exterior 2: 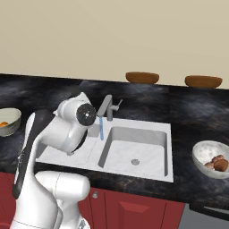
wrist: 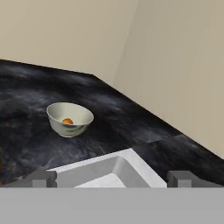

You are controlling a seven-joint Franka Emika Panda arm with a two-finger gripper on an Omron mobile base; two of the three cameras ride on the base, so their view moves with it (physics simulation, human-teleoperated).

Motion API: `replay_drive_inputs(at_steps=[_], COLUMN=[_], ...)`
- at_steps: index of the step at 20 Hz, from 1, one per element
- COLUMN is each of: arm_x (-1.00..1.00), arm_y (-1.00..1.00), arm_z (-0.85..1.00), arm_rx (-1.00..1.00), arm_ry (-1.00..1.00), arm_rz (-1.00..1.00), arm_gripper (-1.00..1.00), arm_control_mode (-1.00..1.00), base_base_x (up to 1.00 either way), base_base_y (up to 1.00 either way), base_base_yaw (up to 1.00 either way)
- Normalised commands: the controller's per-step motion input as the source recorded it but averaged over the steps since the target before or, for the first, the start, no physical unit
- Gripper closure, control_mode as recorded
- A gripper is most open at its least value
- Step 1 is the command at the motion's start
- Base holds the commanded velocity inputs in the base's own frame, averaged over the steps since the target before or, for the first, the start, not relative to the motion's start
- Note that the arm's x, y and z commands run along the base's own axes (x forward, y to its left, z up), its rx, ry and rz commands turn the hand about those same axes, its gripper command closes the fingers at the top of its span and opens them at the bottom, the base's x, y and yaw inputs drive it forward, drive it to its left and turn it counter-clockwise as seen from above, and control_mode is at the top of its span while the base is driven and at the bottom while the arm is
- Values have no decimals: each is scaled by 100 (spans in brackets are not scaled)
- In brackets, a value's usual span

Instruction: Pick the potatos from the sink and place them in one bowl. Place the tangerine in the other bowl. Then turn off the sink faucet.

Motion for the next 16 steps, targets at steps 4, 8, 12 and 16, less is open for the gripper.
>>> replay_drive_inputs(at_steps=[4, 8, 12, 16], arm_x=[0, 0, 10, 29], arm_y=[-64, -72, -67, -51], arm_z=[16, 16, 5, 0], arm_rx=[0, 0, 0, 0], arm_ry=[-15, -3, 0, 0], arm_rz=[0, 0, 0, 0], arm_gripper=[-100, -100, -100, -100], arm_control_mode=[-100, -100, -100, -100], base_base_x=[0, 0, 0, 0], base_base_y=[0, 0, 0, 0], base_base_yaw=[0, 0, 0, 0])
